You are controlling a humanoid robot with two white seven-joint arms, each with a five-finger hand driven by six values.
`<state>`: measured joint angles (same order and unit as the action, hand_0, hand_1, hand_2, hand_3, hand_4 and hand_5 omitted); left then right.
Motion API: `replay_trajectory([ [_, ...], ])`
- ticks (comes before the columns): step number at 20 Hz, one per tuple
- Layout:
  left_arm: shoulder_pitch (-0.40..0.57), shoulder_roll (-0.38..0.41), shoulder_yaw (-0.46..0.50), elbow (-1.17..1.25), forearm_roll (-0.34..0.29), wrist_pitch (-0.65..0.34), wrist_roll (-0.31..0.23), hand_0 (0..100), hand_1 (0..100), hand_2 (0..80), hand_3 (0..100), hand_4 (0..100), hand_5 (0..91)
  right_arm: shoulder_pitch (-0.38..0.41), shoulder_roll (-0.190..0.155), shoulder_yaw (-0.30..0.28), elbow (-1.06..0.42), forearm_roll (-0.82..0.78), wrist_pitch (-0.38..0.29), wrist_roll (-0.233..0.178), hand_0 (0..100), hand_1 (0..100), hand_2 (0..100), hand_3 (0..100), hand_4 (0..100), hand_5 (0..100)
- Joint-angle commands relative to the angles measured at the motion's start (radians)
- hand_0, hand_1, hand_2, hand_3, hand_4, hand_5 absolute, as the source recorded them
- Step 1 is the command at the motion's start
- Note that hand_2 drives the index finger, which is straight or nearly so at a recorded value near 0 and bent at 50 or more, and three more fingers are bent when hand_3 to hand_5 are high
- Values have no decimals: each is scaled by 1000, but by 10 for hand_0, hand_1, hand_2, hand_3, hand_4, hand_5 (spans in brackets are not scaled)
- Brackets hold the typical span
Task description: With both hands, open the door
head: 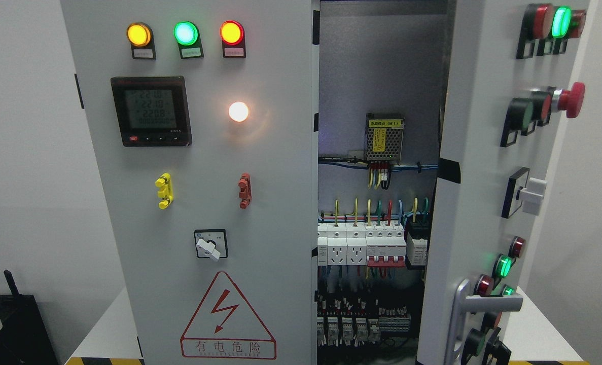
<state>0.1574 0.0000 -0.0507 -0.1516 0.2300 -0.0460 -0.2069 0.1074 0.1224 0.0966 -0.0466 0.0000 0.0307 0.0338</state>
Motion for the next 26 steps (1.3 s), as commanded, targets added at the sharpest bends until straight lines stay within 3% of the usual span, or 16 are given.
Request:
replay_trajectory([
  [1, 1, -34, 0, 0, 0, 0, 0, 0, 0, 0, 0, 30, 0, 0, -1, 0, 1, 9, 0, 0, 106, 0, 0, 0, 0, 0],
  [19, -1, -34, -1, 1, 0, 0, 0, 0, 0, 0, 0, 30, 0, 0, 0, 0, 1, 9, 0, 0, 106, 0, 0, 0, 0, 0],
  [22, -58, -34, -3, 9, -1, 0, 0, 0, 0, 0, 0, 31, 0, 0, 0, 0, 1, 9, 0, 0, 106, 0, 0, 0, 0, 0],
  [26, -61, -34, -8, -6, 0, 0, -2, 0, 0, 0, 0, 31, 0, 0, 0, 0, 1, 9, 0, 0, 106, 0, 0, 0, 0, 0],
])
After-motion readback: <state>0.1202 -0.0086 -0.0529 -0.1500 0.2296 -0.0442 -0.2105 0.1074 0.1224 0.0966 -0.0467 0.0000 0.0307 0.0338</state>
